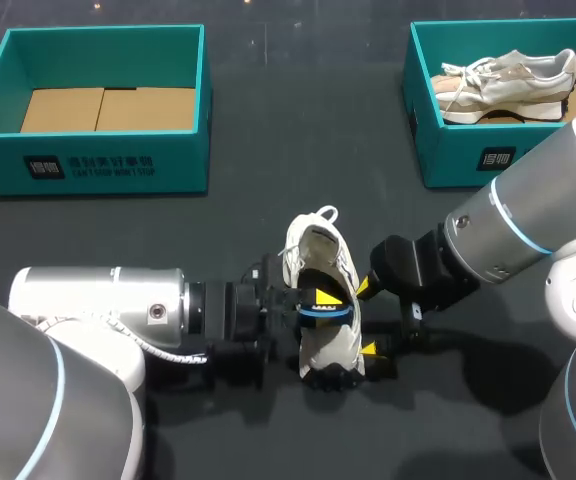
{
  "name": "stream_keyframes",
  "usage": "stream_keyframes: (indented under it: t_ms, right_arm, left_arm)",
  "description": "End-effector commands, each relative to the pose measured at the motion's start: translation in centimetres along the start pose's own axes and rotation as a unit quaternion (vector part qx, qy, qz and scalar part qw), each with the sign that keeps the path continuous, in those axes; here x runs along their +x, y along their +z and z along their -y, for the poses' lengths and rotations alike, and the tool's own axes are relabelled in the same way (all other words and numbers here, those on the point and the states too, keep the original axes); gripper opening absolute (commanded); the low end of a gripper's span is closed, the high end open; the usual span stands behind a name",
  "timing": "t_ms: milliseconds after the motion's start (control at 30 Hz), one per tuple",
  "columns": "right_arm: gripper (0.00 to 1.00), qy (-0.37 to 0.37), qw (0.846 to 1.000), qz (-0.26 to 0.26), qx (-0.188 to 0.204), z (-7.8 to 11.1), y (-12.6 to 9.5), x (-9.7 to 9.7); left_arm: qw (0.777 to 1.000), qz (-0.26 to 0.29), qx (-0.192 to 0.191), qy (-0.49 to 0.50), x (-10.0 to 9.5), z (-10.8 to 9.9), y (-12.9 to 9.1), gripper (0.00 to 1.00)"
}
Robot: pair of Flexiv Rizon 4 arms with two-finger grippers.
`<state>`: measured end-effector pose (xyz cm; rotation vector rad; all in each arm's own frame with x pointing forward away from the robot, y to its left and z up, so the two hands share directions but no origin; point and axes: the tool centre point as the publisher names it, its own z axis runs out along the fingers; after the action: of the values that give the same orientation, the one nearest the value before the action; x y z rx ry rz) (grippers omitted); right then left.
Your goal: Take the shoe out of the shoebox, open the shoe tongue, remove and reinsert the insole, then place the shoe into the shoebox
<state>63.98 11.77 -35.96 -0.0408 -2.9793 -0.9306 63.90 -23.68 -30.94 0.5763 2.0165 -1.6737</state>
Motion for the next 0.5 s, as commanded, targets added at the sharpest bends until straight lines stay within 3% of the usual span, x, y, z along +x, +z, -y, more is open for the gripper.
stream_keyframes:
  t_ms: [33, 500]
  right_arm:
    - [1.00, 0.000, 1.000, 0.002, 0.000, 0.0, 0.2, 0.2]
    - [1.00, 0.000, 1.000, 0.002, 0.000, 0.0, 0.2, 0.2]
  left_arm:
    - [1.000, 0.004, 0.000, 0.005, 0.0, -1.1, 1.1, 0.00]
    - [1.000, 0.010, -0.026, 0.000, -0.3, -3.5, 1.8, 0.00]
